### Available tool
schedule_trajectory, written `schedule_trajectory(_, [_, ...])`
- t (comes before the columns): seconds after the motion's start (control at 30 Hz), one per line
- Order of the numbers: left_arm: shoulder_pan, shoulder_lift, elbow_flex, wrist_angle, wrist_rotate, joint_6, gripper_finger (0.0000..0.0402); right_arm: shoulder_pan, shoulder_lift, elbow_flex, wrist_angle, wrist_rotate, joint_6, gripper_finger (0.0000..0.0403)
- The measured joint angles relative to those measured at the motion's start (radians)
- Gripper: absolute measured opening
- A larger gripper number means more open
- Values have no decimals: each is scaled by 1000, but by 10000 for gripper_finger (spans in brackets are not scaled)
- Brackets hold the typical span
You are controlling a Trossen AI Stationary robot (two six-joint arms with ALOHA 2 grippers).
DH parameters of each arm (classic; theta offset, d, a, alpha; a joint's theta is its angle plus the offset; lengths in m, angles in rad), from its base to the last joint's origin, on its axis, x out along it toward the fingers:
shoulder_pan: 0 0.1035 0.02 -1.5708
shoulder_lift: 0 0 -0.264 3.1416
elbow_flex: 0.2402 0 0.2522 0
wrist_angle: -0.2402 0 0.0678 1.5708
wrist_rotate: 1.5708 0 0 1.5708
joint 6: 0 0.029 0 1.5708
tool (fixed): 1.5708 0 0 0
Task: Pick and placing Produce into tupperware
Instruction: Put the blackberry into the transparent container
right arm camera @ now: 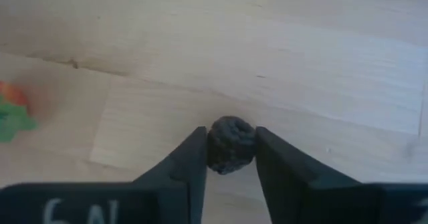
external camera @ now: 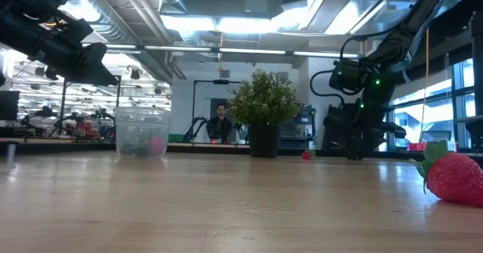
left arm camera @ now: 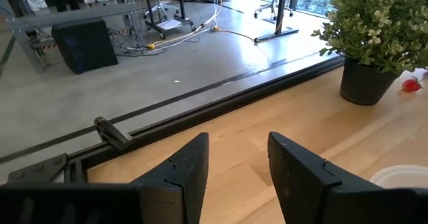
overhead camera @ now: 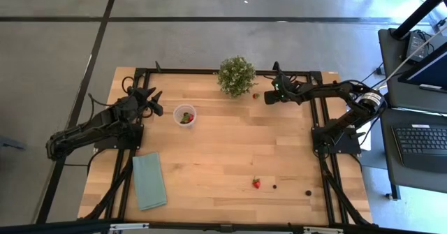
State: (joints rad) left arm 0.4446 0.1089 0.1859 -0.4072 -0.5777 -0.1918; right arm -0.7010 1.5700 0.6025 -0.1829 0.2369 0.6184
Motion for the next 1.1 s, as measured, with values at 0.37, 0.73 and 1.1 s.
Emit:
schedule_trajectory(0.37, [0, 0, 0, 0, 0, -19, 145, 3, -58, -7, -15, -49, -23, 107])
schedule_trajectory(0.73, [0, 0, 0, -1, 0, -18, 145, 107, -353, 124, -21, -55, -50, 106])
schedule_trajectory(1.1, [0, 0, 0, 0, 22, -17, 145, 312, -323, 584, -56, -105, -216, 103])
